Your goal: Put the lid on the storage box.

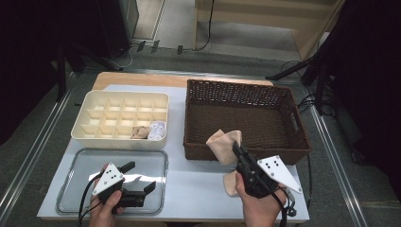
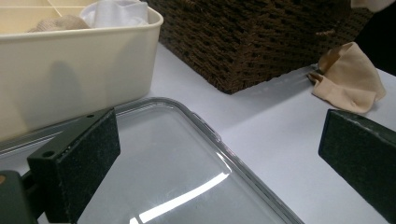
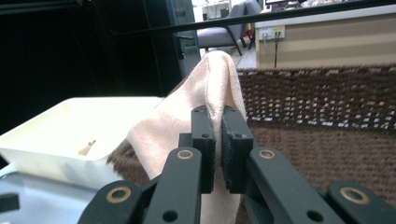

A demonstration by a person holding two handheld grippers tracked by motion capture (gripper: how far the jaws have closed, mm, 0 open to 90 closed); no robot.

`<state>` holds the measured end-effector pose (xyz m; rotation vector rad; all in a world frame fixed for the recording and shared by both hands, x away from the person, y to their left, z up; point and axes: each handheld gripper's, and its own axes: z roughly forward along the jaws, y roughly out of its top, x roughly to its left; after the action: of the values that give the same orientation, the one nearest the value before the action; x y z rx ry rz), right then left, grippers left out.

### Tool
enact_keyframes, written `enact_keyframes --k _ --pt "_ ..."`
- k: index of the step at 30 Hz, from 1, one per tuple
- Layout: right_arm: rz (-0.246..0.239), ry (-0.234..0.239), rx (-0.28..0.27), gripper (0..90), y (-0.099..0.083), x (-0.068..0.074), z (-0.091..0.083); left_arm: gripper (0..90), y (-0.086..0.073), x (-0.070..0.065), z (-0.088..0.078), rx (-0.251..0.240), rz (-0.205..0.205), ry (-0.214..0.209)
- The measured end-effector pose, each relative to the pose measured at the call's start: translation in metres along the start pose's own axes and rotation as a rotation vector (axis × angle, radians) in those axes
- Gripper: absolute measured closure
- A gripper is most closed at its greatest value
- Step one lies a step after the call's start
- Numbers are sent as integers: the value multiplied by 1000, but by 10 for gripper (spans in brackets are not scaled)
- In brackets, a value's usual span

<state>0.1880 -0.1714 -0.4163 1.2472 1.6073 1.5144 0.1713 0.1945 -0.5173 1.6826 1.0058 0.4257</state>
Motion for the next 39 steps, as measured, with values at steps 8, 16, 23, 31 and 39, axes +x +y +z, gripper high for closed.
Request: enact_keyframes --k 8,16,23,31,39 --pt "28 20 35 868 -27 6 -7 0 0 -3 1 0 8 -10" --pt "56 23 78 868 -53 8 -8 0 0 -5 3 3 14 -19" --pt "79 34 145 868 -82 13 -6 0 0 -7 4 5 12 -24" --pt "104 36 209 868 -105 14 3 0 -1 -10 7 12 16 -30" --pt "94 12 239 776 -118 6 9 0 -1 -9 7 14 18 -30"
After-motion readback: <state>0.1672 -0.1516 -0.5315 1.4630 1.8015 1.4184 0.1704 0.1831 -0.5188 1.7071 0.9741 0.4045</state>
